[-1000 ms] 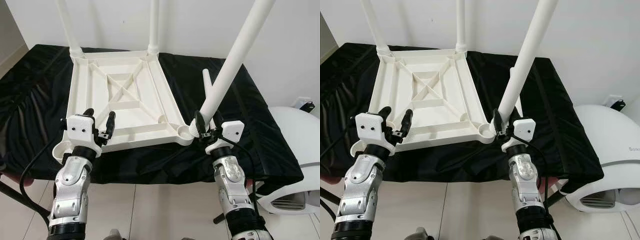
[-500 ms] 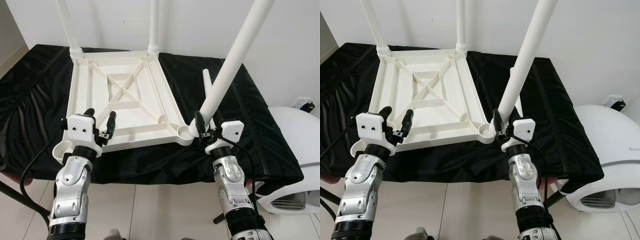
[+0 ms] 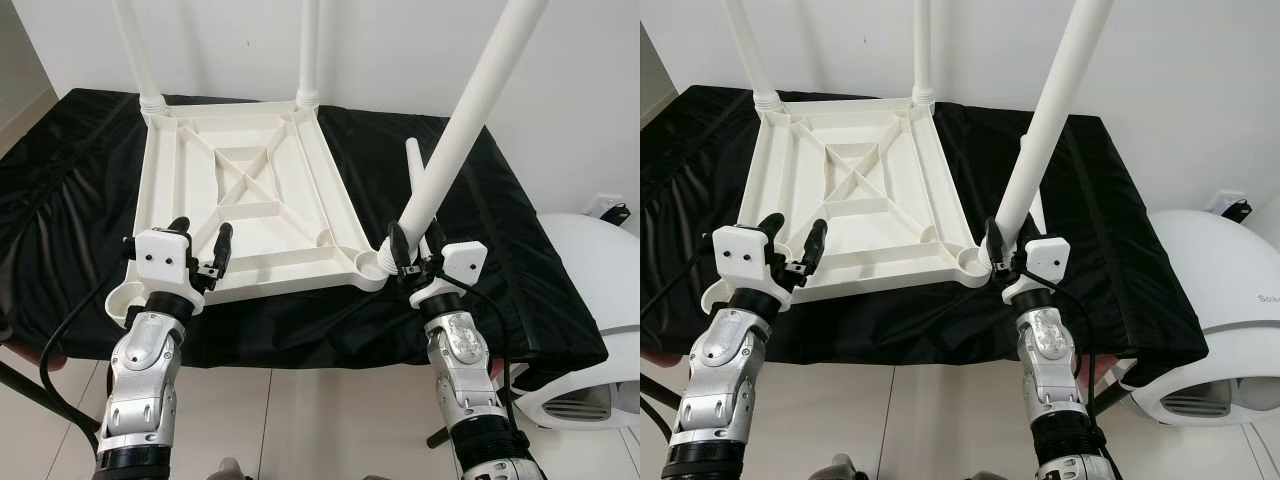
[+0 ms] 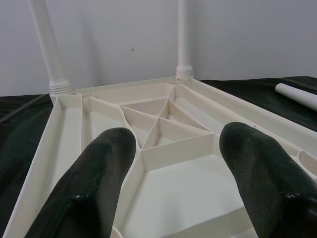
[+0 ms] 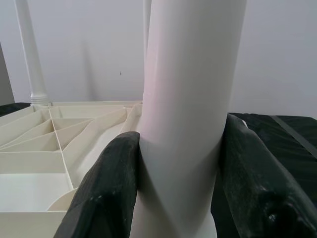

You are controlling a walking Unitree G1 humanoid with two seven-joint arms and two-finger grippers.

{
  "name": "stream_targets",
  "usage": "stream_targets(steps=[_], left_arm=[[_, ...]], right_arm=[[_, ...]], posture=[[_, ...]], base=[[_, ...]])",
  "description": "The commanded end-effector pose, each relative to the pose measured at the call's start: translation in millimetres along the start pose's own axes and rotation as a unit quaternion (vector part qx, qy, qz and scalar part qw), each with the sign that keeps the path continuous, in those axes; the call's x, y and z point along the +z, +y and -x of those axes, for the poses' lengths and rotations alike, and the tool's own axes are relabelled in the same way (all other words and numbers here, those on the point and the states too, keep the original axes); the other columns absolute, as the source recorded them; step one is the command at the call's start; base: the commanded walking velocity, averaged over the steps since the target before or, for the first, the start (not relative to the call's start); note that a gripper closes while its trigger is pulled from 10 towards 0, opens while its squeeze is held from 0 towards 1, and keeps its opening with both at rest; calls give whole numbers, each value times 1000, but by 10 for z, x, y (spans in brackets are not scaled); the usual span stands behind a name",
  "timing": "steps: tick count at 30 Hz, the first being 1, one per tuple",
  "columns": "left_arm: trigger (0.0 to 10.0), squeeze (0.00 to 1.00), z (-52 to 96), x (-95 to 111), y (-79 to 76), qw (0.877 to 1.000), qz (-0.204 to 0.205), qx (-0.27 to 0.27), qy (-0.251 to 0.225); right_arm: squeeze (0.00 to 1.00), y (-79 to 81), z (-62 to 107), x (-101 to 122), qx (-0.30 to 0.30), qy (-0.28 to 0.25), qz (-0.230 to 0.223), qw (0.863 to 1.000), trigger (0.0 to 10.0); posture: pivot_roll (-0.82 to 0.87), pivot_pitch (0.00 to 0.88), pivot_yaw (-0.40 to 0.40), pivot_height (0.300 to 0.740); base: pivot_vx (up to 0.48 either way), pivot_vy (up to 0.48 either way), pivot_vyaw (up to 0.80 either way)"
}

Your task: Building children table

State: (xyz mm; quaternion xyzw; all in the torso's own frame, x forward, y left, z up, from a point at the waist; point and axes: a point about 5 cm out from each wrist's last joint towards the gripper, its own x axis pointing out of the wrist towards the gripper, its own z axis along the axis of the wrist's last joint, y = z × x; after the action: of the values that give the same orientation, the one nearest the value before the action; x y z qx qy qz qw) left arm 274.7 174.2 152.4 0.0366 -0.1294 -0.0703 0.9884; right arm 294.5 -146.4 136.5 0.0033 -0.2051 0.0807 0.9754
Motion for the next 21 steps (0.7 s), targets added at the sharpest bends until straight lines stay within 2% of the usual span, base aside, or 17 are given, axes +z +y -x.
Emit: stream_targets(steps=[1,21], left_arm=[[10000,0,9,6,14,1000,1,21,2],[10000,0,-10,10,-8,1000,4,22,-3]], right_arm=[[0,-1,14,8,0,-7,2,1000,10000],[0,-9,-21,14,4,-9,5,1000,10000]], posture=[[91,0,-14,740],[94,0,-31,740]], base=[[0,0,0],[0,0,0]])
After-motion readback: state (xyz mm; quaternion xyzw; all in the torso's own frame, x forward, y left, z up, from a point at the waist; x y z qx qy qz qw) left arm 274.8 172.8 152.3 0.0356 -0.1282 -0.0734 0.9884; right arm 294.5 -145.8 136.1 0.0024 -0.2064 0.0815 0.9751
